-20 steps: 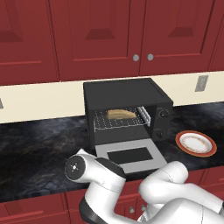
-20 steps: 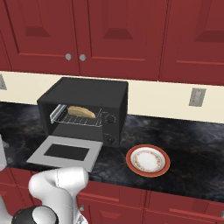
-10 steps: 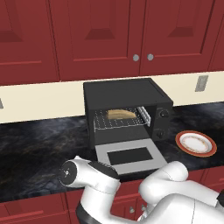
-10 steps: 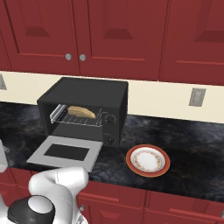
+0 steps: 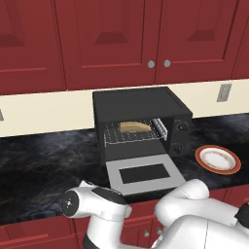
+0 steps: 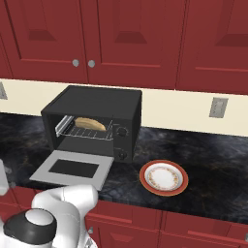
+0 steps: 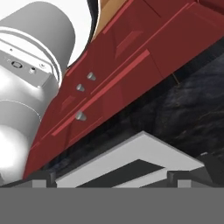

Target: Pull the toaster oven rack outwards. Pick up the baguette from the plate and place it on the toaster oven rack. Close the toaster oven door fully and set the temperature to the lowest setting.

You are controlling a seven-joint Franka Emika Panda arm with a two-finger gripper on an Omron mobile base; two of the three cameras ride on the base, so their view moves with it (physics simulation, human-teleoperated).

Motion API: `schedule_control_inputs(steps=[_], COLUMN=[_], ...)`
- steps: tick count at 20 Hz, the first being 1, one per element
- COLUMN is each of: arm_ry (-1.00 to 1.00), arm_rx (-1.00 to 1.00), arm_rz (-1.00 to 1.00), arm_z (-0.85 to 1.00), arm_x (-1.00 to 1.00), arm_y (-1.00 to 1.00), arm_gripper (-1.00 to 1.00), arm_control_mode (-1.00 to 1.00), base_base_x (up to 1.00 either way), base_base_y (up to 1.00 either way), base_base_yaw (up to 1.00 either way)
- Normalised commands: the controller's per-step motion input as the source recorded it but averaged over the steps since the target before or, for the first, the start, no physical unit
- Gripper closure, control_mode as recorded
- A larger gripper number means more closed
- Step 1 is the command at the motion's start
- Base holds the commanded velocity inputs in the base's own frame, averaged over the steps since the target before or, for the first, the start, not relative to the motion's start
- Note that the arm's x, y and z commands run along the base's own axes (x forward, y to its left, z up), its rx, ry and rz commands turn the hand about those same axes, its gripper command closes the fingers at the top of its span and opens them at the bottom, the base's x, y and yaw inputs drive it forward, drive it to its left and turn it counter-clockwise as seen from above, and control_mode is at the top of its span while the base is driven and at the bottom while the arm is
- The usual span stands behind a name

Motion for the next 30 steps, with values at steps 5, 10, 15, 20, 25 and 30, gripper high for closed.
schedule_control_inputs(steps=[5, 10, 15, 20, 25, 30], arm_ry=[-0.03, -0.01, 0.00, 0.00, 0.01, 0.05], arm_rx=[0.00, 0.00, 0.00, 0.00, 0.00, 0.00], arm_rz=[0.00, 0.00, 0.00, 0.00, 0.00, 0.00], arm_z=[-0.13, -0.07, -0.05, -0.08, -0.09, -0.13], arm_x=[0.00, 0.00, 0.01, 0.04, 0.11, 0.19], arm_y=[0.00, 0.00, -0.03, -0.04, -0.05, -0.05], arm_gripper=[-1.00, -1.00, -1.00, -1.00, -1.00, -1.00], arm_control_mode=[-1.00, -1.00, -1.00, -1.00, -1.00, -1.00], base_base_x=[0.00, 0.00, 0.00, 0.00, 0.00, 0.00], base_base_y=[0.00, 0.00, 0.00, 0.00, 0.00, 0.00], base_base_yaw=[0.00, 0.00, 0.00, 0.00, 0.00, 0.00])
